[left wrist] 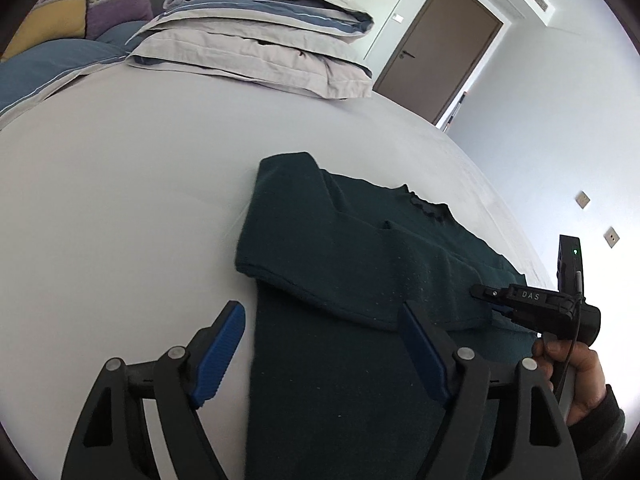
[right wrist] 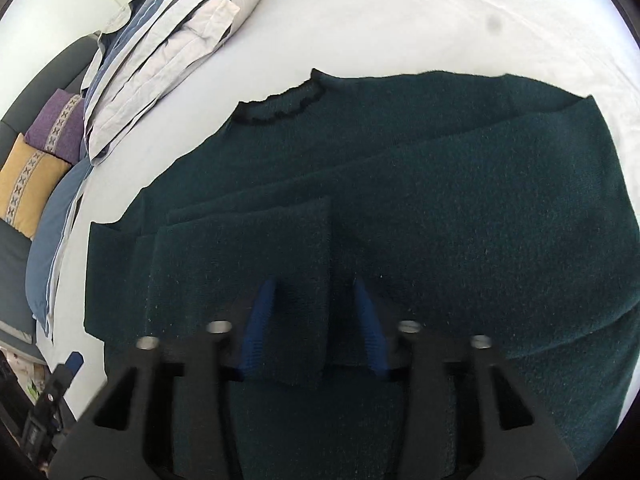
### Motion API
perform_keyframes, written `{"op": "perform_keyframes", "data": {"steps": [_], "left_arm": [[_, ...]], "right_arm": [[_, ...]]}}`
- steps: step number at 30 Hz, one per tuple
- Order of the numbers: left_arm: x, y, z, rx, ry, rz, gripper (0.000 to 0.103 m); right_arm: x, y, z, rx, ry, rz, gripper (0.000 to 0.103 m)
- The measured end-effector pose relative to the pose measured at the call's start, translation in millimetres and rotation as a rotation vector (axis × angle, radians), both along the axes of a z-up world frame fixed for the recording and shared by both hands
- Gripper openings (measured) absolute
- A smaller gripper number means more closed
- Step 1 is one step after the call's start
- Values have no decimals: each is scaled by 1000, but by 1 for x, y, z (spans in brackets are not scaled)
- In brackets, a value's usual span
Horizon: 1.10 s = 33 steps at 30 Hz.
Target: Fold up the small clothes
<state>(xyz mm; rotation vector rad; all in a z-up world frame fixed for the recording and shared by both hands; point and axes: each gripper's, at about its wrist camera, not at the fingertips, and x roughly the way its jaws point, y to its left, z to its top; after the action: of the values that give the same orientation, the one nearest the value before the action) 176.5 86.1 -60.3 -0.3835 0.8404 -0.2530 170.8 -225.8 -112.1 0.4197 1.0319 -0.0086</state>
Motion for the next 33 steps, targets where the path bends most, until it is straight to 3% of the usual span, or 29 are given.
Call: {"op": "perform_keyframes", "data": {"steps": [3, 8, 11, 15, 25, 29, 30, 33], "left_arm": [[3, 13, 0, -23, 0, 22, 78], [12, 28, 6, -42, -11, 53, 78], [25, 31, 7, -36, -3, 63, 78], [51, 31, 3, -15, 36, 73, 76], [135, 17, -21, 57, 132, 86, 75], [162, 9, -40, 75, 192, 66, 59], [165, 6, -41, 88, 183, 65, 59], [178, 0, -41, 128, 169, 53, 44]], "right_arm": [[-3, 2, 12, -51, -34, 22, 7], [-8, -1, 54, -115, -127, 56, 6], [-5, -18, 64, -130, -127, 52, 5], [-1, -37, 56, -167, -85, 42, 5], [5, -63, 16, -118, -64, 8, 6], [10, -64, 6, -99, -70, 7, 6], [10, -65, 4, -97, -70, 8, 6], [7, -65, -1, -92, -70, 8, 6]]}}
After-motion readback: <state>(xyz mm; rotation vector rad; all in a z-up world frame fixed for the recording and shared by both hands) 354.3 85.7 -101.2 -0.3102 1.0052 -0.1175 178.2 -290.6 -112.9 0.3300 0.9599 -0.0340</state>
